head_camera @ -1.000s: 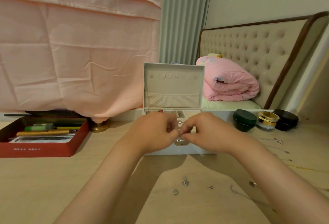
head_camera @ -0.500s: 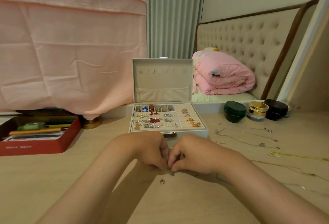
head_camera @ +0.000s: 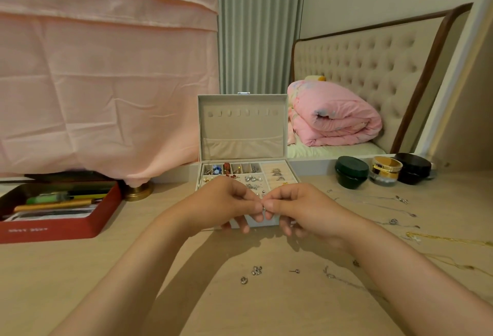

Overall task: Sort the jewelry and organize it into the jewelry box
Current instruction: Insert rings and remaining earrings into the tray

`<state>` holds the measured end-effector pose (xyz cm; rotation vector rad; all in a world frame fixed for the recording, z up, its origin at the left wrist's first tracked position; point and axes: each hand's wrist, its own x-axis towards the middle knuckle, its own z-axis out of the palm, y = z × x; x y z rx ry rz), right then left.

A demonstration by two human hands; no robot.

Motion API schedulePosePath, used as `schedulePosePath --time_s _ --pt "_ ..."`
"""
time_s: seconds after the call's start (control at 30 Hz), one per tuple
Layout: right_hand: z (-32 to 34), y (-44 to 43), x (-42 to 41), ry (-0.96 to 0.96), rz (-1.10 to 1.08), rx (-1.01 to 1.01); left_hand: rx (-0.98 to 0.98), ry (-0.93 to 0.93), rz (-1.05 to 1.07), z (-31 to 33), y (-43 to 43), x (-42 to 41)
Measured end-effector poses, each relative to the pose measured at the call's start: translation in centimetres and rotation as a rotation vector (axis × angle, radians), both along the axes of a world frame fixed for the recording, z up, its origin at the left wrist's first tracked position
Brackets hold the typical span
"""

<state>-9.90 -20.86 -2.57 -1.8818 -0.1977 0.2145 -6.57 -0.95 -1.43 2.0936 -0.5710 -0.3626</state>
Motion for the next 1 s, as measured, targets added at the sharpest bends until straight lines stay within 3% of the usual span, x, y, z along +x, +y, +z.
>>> schedulePosePath --time_s 0.13,0.27,0.47,0.77,1.0 --pt "0.0 0.1 0.2 0.031 -0.083 0.177 -0.179 0.046 0.087 -0.4 -0.1 0.1" --pt "0.1 0.0 0.4 -0.004 -0.123 0.233 -0.256 0.08 0.111 -0.7 -0.2 0.1" --pt "0.1 -0.3 0.4 -0.039 -0.131 0.086 -0.259 0.111 0.085 -0.8 -0.4 -0.1" --pt "0.9 -2.0 0.2 0.083 -0.016 -0.199 -0.219 0.263 -0.015 -2.8 -2.0 -0.6" --pt "0.9 -2.3 0.4 0.083 -0.038 -0.208 -0.261 0.297 0.0 -3.0 -2.5 -0.8"
